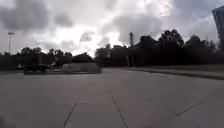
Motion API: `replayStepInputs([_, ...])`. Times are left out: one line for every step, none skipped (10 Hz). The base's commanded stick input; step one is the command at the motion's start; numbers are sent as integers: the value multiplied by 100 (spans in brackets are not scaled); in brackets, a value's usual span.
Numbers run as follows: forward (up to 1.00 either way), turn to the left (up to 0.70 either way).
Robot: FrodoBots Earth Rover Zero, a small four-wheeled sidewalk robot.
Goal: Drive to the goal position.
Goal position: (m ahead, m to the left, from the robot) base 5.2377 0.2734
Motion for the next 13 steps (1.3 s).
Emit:
replayStepInputs([70, 0])
replayStepInputs([70, 0])
replayStepInputs([70, 0])
replayStepInputs([70, 0])
replayStepInputs([70, 0])
replayStepInputs([70, 0])
replayStepInputs([70, 0])
replayStepInputs([70, 0])
replayStepInputs([70, -4])
replayStepInputs([70, -35])
replayStepInputs([70, -35])
replayStepInputs([70, -35])
replayStepInputs([70, -35])
